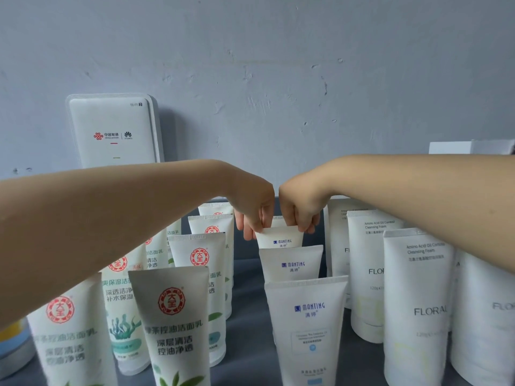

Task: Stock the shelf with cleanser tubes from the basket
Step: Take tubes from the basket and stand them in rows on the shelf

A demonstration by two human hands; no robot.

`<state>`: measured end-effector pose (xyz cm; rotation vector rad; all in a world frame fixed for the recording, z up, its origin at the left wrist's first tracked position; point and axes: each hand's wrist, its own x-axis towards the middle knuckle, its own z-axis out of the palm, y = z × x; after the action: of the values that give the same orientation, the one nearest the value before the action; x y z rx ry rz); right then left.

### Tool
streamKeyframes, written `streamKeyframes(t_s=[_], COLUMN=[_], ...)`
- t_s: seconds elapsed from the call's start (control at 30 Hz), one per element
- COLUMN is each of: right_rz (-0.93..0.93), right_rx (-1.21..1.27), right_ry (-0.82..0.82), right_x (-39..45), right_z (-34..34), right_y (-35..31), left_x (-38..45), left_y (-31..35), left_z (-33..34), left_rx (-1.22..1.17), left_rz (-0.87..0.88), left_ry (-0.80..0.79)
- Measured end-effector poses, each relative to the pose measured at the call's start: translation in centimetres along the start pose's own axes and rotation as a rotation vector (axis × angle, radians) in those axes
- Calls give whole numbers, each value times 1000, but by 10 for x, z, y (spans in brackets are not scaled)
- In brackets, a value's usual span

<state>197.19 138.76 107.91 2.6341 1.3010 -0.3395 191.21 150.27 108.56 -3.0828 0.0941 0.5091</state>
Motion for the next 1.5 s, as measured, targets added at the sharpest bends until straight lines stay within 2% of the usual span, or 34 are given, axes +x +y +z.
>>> streamKeyframes(t_s=[0.33, 0.4, 0.53, 0.63, 0.97, 1.1, 1.5], right_rz=[-35, -39, -38, -10, -2, 3, -4], right_rx=[-28, -17, 59, 56, -134, -167, -131], right_ry=[-4, 41, 252, 284, 38, -60, 20], right_x=[-9, -15, -26, -23, 22, 36, 43], right_z=[0, -7, -34, -44, -24, -15, -8], right_y=[0, 0, 13, 21, 21, 23, 25], left_x=[-4, -5, -8, -6, 34, 41, 47], left_y=[-1, -2, -11, -13, -7, -5, -16], left_z=[4, 1, -18, -28, -21, -15, -6], left_rx=[-45, -58, -120, -90, 153, 164, 118], left_rz=[39, 31, 11, -2, -14, -1, 3], left_ry=[22, 86, 290, 353, 128, 32, 28])
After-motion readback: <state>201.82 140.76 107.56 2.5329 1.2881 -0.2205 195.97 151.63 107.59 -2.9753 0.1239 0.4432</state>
